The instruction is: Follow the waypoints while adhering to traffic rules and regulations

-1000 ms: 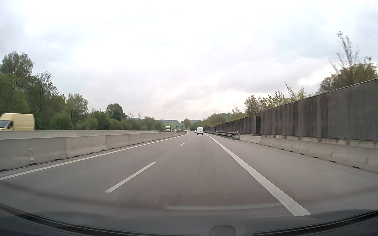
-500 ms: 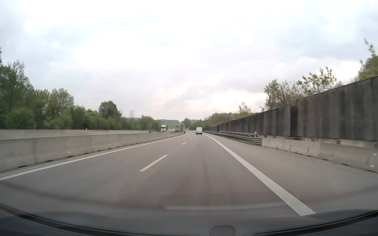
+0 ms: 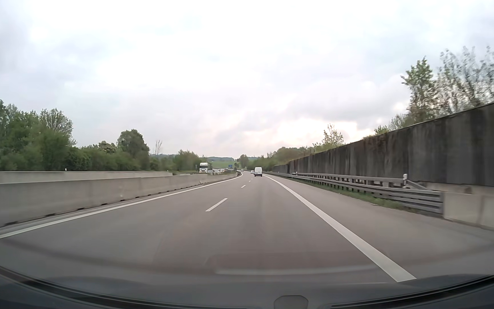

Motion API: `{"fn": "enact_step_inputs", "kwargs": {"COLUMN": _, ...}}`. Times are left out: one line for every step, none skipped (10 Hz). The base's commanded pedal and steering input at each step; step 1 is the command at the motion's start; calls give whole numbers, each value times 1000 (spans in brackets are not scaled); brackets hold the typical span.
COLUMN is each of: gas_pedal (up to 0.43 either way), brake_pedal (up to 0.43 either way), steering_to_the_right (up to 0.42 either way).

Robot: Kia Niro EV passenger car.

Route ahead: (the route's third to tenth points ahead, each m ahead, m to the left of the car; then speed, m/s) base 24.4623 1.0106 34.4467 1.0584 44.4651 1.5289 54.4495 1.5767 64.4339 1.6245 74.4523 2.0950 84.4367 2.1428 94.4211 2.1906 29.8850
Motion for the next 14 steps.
{"fn": "enact_step_inputs", "kwargs": {"gas_pedal": 157, "brake_pedal": 0, "steering_to_the_right": 0}}
{"fn": "enact_step_inputs", "kwargs": {"gas_pedal": 157, "brake_pedal": 0, "steering_to_the_right": -1}}
{"fn": "enact_step_inputs", "kwargs": {"gas_pedal": 157, "brake_pedal": 0, "steering_to_the_right": -1}}
{"fn": "enact_step_inputs", "kwargs": {"gas_pedal": 157, "brake_pedal": 0, "steering_to_the_right": -1}}
{"fn": "enact_step_inputs", "kwargs": {"gas_pedal": 157, "brake_pedal": 0, "steering_to_the_right": -1}}
{"fn": "enact_step_inputs", "kwargs": {"gas_pedal": 157, "brake_pedal": 0, "steering_to_the_right": -1}}
{"fn": "enact_step_inputs", "kwargs": {"gas_pedal": 157, "brake_pedal": 0, "steering_to_the_right": -1}}
{"fn": "enact_step_inputs", "kwargs": {"gas_pedal": 157, "brake_pedal": 0, "steering_to_the_right": -1}}
{"fn": "enact_step_inputs", "kwargs": {"gas_pedal": 157, "brake_pedal": 0, "steering_to_the_right": -1}}
{"fn": "enact_step_inputs", "kwargs": {"gas_pedal": 157, "brake_pedal": 0, "steering_to_the_right": -1}}
{"fn": "enact_step_inputs", "kwargs": {"gas_pedal": 157, "brake_pedal": 0, "steering_to_the_right": -1}}
{"fn": "enact_step_inputs", "kwargs": {"gas_pedal": 157, "brake_pedal": 0, "steering_to_the_right": -1}}
{"fn": "enact_step_inputs", "kwargs": {"gas_pedal": 157, "brake_pedal": 0, "steering_to_the_right": -2}}
{"fn": "enact_step_inputs", "kwargs": {"gas_pedal": 157, "brake_pedal": 0, "steering_to_the_right": -2}}
